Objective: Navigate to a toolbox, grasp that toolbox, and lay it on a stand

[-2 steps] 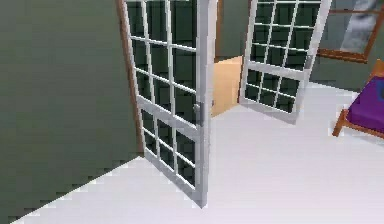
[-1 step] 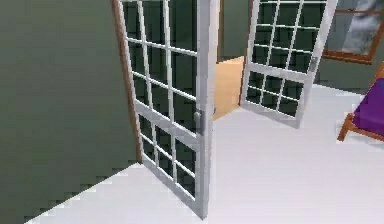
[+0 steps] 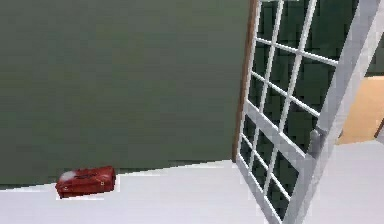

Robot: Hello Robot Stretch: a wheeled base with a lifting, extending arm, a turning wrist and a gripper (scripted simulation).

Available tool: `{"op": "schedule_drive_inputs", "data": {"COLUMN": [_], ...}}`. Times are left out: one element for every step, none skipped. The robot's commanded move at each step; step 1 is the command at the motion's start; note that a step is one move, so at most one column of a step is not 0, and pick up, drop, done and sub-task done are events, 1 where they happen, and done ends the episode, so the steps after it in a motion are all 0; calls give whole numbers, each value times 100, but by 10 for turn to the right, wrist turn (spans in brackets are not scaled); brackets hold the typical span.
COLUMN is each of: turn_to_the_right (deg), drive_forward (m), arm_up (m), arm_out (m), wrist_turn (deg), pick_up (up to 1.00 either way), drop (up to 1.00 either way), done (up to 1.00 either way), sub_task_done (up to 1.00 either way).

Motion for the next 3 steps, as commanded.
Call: {"op": "schedule_drive_inputs", "data": {"turn_to_the_right": [0,-450,-450], "drive_forward": [90,0,0], "arm_up": [0,0,0], "arm_out": [0,0,0], "wrist_turn": [0,0,0], "pick_up": [0,0,0], "drop": [0,0,0], "done": [0,0,0], "sub_task_done": [0,0,0]}}
